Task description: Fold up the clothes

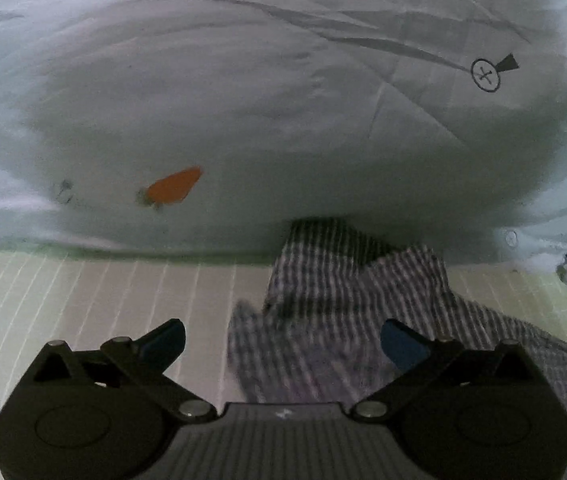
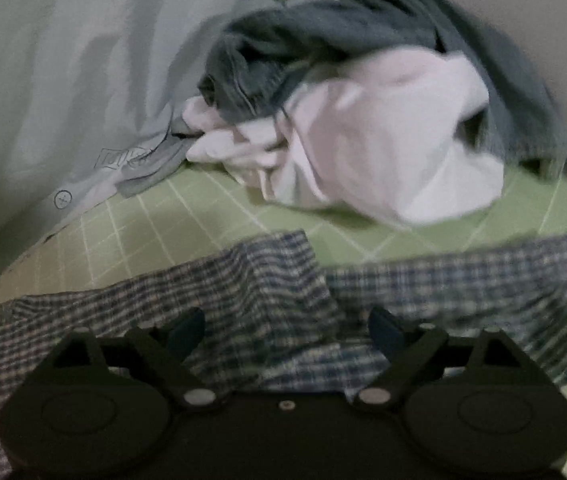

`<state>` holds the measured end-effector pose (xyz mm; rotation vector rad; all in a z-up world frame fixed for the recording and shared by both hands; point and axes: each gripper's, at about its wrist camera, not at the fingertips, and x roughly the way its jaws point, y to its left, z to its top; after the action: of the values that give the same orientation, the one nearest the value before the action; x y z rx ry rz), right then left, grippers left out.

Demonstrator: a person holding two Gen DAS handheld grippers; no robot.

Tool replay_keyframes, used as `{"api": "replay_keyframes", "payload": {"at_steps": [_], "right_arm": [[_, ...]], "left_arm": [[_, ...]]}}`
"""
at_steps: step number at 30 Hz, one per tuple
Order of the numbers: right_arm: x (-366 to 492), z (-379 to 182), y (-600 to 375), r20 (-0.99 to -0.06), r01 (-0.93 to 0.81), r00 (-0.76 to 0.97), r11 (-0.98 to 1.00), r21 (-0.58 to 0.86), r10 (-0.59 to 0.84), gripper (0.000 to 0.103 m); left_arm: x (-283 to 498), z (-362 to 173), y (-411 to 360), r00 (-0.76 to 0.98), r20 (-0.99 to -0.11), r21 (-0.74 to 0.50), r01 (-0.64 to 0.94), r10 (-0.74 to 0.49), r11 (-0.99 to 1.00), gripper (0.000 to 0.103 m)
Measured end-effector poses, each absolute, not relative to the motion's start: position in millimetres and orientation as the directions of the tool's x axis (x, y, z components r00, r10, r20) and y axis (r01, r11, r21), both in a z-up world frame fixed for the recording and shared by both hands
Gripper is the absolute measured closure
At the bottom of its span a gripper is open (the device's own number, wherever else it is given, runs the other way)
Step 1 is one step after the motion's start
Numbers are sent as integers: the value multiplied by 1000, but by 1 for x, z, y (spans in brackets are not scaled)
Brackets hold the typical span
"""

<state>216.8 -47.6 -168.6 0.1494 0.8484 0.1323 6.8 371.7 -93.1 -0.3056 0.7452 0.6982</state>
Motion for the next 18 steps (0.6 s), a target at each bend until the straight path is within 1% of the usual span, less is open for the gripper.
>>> {"api": "replay_keyframes", "payload": {"at_steps": [1, 2, 3, 4, 7, 10, 13, 15, 17, 18], "right_arm": [[217, -172, -49, -738, -52, 648, 978, 203, 187, 26], [216, -172, -48, -737, -57, 652, 981, 188, 179, 50], [214, -169, -43, -729, -75, 665, 986, 148, 161, 63], [211, -166, -36, -724, -102, 674, 989, 107, 147, 71], [198, -149, -14, -677, -198, 723, 980, -7, 141, 86], [166, -124, 13, -609, -351, 754, 934, -58, 245, 86], [116, -102, 43, -565, -548, 700, 836, -33, 437, 86], [82, -99, 63, -572, -659, 615, 752, 5, 543, 86], [51, -107, 82, -612, -736, 515, 675, 42, 600, 82], [40, -114, 89, -643, -739, 496, 672, 39, 583, 75]], "left_arm": [[-1, -93, 368, 515, -717, -13, -684, 470, 729, 0], [-9, -93, 364, 504, -725, -10, -689, 469, 724, 0], [-17, -92, 359, 493, -733, -6, -693, 468, 721, 0], [-27, -92, 355, 484, -742, -5, -696, 464, 718, 0], [-55, -92, 344, 475, -762, -24, -699, 439, 715, 0], [-77, -94, 336, 468, -776, -50, -714, 423, 699, 0], [-94, -90, 329, 470, -777, -72, -728, 419, 682, 0], [-103, -85, 324, 476, -772, -80, -729, 420, 679, 0], [-110, -79, 319, 489, -764, -91, -727, 420, 680, 0], [-114, -75, 317, 497, -761, -101, -725, 416, 681, 0]]}}
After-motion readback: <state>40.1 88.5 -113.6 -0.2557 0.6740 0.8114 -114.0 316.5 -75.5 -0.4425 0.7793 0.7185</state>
